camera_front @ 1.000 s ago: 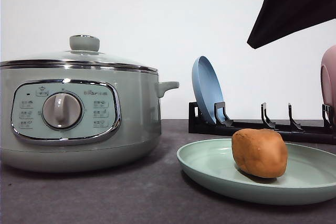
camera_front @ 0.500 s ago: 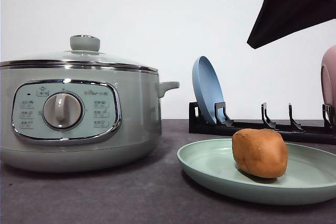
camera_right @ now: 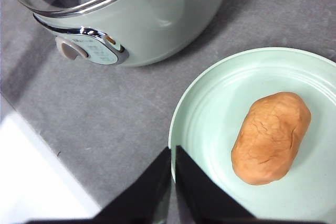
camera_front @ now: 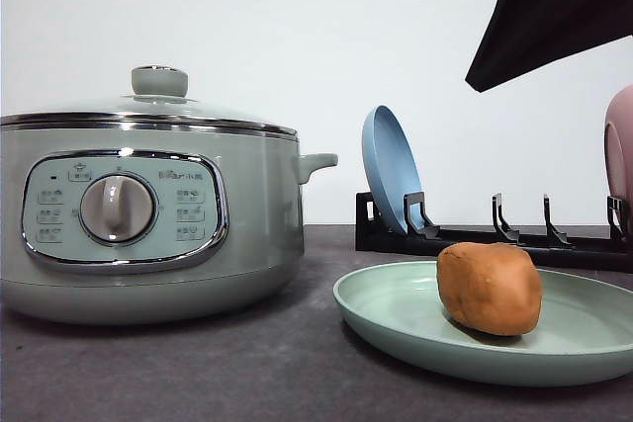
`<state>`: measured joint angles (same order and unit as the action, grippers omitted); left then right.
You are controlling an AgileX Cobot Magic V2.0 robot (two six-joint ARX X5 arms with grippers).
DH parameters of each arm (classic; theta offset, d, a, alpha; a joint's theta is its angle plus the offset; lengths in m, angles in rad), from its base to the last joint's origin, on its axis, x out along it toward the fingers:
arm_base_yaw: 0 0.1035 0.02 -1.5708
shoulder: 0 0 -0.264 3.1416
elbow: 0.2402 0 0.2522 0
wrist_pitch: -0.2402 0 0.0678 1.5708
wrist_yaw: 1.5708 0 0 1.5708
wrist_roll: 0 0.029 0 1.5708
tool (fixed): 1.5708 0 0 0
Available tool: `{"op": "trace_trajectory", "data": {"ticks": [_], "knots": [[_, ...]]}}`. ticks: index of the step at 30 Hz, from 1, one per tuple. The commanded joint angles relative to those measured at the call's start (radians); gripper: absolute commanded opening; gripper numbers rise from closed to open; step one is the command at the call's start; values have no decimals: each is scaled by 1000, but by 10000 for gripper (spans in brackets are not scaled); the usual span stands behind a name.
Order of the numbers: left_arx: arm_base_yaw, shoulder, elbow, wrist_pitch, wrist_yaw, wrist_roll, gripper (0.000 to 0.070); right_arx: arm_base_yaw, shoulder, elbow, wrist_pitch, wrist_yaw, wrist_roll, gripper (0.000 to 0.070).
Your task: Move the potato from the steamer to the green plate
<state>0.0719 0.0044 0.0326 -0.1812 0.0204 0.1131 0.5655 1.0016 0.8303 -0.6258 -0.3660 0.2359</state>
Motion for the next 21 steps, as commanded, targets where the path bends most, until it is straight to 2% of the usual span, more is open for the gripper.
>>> {"op": "trace_trajectory", "data": {"ticks": [1, 6, 12, 16, 21], "knots": [[2, -2, -21, -7, -6, -6, 0, 6, 8, 15, 5, 0, -9, 0], [2, -2, -21, -7, -6, -6, 0, 6, 8, 15, 4, 0, -13, 0], [2, -2, -21, -7, -6, -6, 0, -65, -37, 8, 94, 54, -93, 0], [2, -2, -21, -7, -6, -6, 0, -164, -121, -22, 209, 59, -137, 0], [2, -2, -21, -7, -6, -6, 0, -351, -248, -101, 328, 59, -190, 0]]}}
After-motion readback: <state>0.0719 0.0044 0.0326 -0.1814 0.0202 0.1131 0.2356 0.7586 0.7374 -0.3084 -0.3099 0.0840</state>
